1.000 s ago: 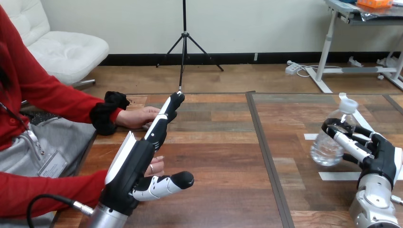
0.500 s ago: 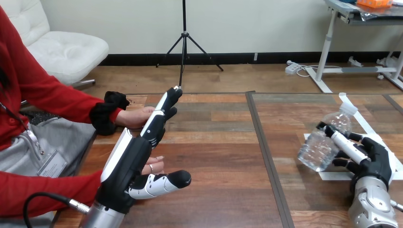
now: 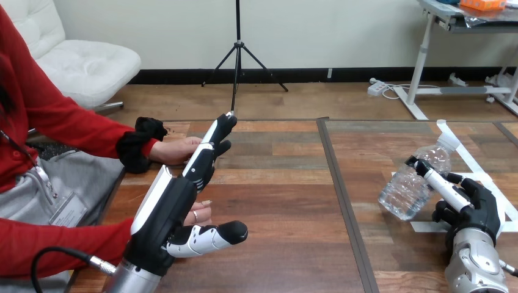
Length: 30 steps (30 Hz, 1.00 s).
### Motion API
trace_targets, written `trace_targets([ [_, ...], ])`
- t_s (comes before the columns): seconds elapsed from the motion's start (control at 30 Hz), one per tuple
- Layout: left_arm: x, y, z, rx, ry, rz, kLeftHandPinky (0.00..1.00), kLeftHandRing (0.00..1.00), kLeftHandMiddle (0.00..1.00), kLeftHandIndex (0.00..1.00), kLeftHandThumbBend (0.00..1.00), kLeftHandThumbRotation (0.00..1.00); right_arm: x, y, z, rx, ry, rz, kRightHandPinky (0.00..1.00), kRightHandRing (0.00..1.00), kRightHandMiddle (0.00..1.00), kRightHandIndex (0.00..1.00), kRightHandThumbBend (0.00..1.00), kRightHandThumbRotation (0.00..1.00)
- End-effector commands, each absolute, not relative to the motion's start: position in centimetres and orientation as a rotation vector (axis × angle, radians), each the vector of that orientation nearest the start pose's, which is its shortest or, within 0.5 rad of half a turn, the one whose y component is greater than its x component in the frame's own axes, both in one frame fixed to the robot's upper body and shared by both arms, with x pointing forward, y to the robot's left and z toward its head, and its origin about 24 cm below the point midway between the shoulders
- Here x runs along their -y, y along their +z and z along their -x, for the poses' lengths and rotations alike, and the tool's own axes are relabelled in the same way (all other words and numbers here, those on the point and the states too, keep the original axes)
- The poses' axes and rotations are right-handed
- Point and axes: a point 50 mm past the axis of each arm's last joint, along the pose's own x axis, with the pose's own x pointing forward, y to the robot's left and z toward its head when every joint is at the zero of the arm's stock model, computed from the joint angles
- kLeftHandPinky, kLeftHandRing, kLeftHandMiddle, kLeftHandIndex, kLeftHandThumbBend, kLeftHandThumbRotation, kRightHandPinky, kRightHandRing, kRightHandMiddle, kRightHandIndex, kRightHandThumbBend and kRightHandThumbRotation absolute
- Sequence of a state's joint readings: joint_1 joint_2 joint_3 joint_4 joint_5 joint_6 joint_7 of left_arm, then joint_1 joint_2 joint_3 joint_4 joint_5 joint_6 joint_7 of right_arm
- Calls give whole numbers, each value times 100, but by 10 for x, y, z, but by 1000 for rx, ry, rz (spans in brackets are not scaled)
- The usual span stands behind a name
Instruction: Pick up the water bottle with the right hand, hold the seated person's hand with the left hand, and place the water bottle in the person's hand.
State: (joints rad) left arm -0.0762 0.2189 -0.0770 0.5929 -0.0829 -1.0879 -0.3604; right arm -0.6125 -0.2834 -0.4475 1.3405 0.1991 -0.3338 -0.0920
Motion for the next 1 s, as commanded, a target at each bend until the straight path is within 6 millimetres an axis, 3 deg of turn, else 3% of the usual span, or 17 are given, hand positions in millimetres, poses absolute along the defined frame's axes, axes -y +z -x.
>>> trace_targets([
  [0.0, -163, 43, -236, 607, -433, -221, 96, 100, 100, 100, 100, 73, 277, 5, -321, -188, -535, -242, 0, 4, 8, 8, 61, 0],
  [0.97, -155, 43, -241, 609, -446, -219, 97, 100, 100, 100, 100, 75, 271, 11, -324, -111, -418, -265, 0, 4, 8, 8, 58, 0],
])
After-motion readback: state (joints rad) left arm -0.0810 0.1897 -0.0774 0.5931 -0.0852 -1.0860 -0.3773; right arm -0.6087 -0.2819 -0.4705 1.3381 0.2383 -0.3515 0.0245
